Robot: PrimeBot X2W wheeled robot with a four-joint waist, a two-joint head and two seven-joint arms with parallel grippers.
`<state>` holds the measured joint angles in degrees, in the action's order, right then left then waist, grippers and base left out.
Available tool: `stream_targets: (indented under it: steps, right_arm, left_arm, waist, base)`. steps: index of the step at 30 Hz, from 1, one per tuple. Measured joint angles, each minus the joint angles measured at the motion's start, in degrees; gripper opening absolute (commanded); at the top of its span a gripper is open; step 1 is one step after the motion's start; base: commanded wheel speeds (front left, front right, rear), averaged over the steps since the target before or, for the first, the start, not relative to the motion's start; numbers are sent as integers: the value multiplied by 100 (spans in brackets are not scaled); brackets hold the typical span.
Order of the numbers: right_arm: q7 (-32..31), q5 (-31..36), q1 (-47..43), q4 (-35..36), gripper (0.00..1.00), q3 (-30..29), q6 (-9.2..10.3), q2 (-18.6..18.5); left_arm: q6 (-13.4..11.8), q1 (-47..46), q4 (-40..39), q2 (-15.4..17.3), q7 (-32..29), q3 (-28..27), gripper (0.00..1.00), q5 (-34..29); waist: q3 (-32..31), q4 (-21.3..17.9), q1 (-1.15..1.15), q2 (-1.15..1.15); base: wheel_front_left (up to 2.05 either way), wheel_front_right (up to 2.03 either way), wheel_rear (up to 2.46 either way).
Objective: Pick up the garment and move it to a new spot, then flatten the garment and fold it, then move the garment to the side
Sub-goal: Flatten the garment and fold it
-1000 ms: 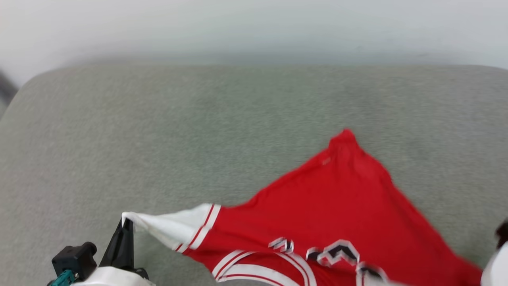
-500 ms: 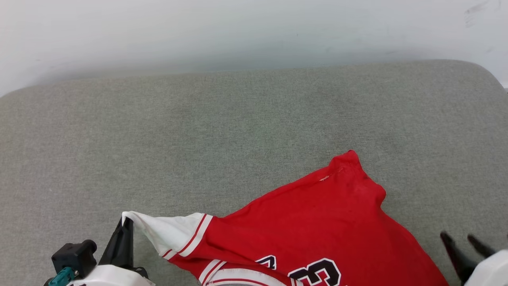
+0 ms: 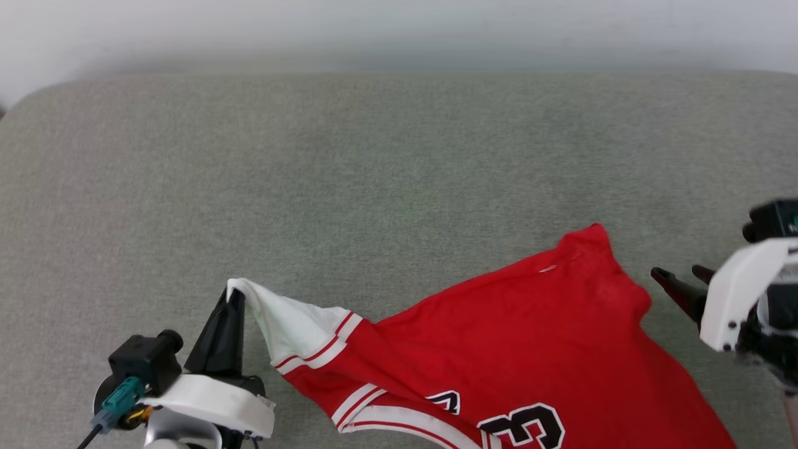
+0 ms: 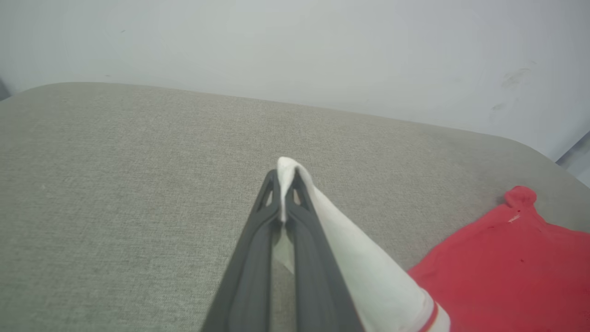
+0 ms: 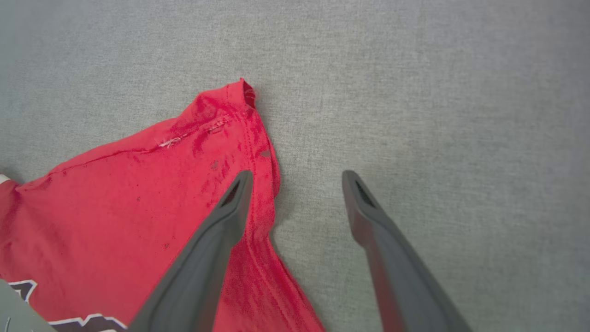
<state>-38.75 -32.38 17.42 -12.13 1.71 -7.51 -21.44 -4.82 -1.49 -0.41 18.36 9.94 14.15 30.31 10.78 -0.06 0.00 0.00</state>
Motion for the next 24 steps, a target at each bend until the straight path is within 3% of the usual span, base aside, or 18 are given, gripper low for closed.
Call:
stream_targets:
  steps: [5, 16, 17, 19, 24]
  right_arm:
    - [-975, 199, 828, -247, 100, 202, 0, 54]
    - [-1332, 396, 1641, -1479, 100, 586, -2, 310]
    - [-1392, 359, 1681, -1569, 82, 588, -2, 323]
    - [-1480, 348, 1744, -1662, 0, 641, -1, 327]
    - [-1568, 148, 1769, -1833, 0, 750, 0, 331]
  left_arm:
    - [115, -327, 11, -80, 32, 157, 0, -79]
    - [259, -770, 160, -214, 140, 367, 0, -149]
    - [263, -785, 182, -226, 147, 374, 0, -149]
    - [264, -792, 227, -235, 170, 377, 0, -146]
    - [280, -793, 334, -252, 204, 377, 0, -121]
  waist:
    - [246, 239, 0, 0]
    - [752, 637, 0, 0]
    - [769, 652, 0, 0]
    - [782, 654, 0, 0]
    - [738, 621, 0, 0]
  base:
    - [0, 0, 0]
    - [0, 0, 0]
    - [0, 0, 0]
    - [0, 0, 0]
    - [0, 0, 0]
